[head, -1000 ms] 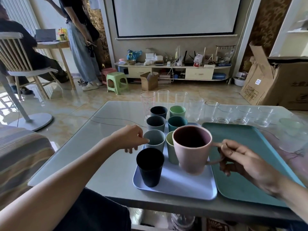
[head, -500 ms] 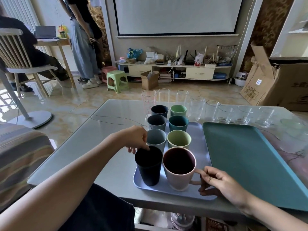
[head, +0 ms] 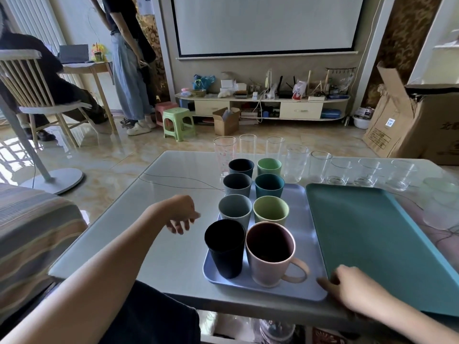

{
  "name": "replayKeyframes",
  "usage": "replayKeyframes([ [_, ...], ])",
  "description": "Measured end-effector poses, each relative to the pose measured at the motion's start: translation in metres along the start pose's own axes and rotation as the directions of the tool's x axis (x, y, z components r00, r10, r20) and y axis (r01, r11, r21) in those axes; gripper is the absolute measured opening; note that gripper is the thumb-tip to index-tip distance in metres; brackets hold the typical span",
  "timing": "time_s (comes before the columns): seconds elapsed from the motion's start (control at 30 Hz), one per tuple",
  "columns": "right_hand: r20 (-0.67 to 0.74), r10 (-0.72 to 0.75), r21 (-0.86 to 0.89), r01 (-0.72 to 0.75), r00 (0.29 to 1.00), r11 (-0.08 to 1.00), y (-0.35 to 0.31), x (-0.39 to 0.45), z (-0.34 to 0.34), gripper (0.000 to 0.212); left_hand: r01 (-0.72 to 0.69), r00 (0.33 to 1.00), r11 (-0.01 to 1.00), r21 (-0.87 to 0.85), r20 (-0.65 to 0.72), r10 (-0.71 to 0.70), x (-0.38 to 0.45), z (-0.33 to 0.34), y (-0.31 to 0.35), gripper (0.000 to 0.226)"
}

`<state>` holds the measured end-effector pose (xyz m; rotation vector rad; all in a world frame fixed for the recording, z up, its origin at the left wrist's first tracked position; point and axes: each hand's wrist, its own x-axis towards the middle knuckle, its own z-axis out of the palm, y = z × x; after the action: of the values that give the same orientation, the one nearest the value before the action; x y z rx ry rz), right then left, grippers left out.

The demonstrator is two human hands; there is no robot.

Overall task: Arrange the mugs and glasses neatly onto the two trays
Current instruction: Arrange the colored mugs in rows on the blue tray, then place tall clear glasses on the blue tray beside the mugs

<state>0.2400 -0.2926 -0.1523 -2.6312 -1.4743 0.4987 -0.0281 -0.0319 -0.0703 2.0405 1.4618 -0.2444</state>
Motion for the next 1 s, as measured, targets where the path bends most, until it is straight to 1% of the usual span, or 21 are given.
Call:
replayKeyframes([
  [0.07, -0.018, -0.007, 0.005, 0.007, 1.000, 1.000, 0.000, 0.001, 0.004, 0.047, 0.071, 0.995, 0.997, 0.028, 0.072, -0.073, 0.006, 0.013, -0.007, 0.032],
  [0.1, -0.017, -0.005, 0.017, 0.005, 1.000, 1.000, 0.000, 0.001, 0.005, 0.045, 0.084, 0.991, 0.996, 0.018, 0.099, -0.085, 0.010, 0.020, -0.009, 0.031],
  [0.2, -0.008, 0.007, 0.011, -0.007, 1.000, 1.000, -0.004, -0.002, 0.005, 0.041, 0.085, 0.972, 0.995, -0.049, 0.222, -0.072, 0.017, 0.046, -0.005, 0.023],
  [0.23, -0.005, 0.013, 0.010, -0.013, 1.000, 1.000, -0.005, -0.003, 0.006, 0.040, 0.074, 0.963, 0.996, -0.054, 0.264, -0.057, 0.020, 0.056, -0.002, 0.023],
  [0.27, -0.005, 0.020, 0.012, -0.020, 1.000, 1.000, -0.005, -0.003, 0.006, 0.040, 0.052, 0.960, 0.998, -0.039, 0.277, -0.039, 0.022, 0.065, 0.001, 0.023],
  [0.33, 0.001, 0.036, 0.021, -0.036, 0.999, 0.999, -0.007, -0.005, 0.006, 0.040, -0.002, 0.974, 1.000, 0.019, 0.225, -0.002, 0.027, 0.074, 0.003, 0.020],
  [0.4, 0.015, 0.057, 0.040, -0.057, 0.998, 0.998, -0.012, -0.006, 0.005, 0.039, -0.023, 0.976, 0.997, 0.069, 0.216, 0.008, 0.030, 0.072, 0.002, 0.018],
  [0.47, 0.009, 0.076, 0.090, -0.076, 0.997, 0.993, -0.018, -0.005, 0.007, 0.039, -0.004, 0.971, 0.997, 0.079, 0.237, -0.015, 0.031, 0.065, -0.003, 0.019],
  [0.6, 0.000, 0.085, 0.203, -0.083, 0.996, 0.976, -0.035, 0.008, 0.010, 0.036, 0.048, 0.971, 0.993, 0.104, 0.228, -0.071, 0.029, 0.054, -0.021, 0.020],
  [0.67, 0.016, 0.064, 0.240, -0.066, 0.998, 0.969, -0.043, 0.015, 0.007, 0.034, 0.073, 0.973, 0.993, 0.096, 0.213, -0.093, 0.029, 0.052, -0.031, 0.017],
  [0.77, 0.067, 0.022, 0.286, -0.040, 0.998, 0.957, -0.049, 0.023, 0.006, 0.035, 0.112, 0.976, 0.992, 0.060, 0.182, -0.121, 0.030, 0.048, -0.042, 0.020],
  [0.9, 0.148, -0.007, 0.283, -0.036, 0.989, 0.958, -0.056, 0.028, 0.002, 0.034, 0.142, 0.979, 0.990, -0.006, 0.148, -0.139, 0.030, 0.045, -0.045, 0.027],
  [1.0, 0.217, -0.019, 0.222, -0.031, 0.976, 0.975, -0.062, 0.031, -0.006, 0.037, 0.124, 0.979, 0.992, -0.034, 0.167, -0.117, 0.025, 0.041, -0.045, 0.028],
])
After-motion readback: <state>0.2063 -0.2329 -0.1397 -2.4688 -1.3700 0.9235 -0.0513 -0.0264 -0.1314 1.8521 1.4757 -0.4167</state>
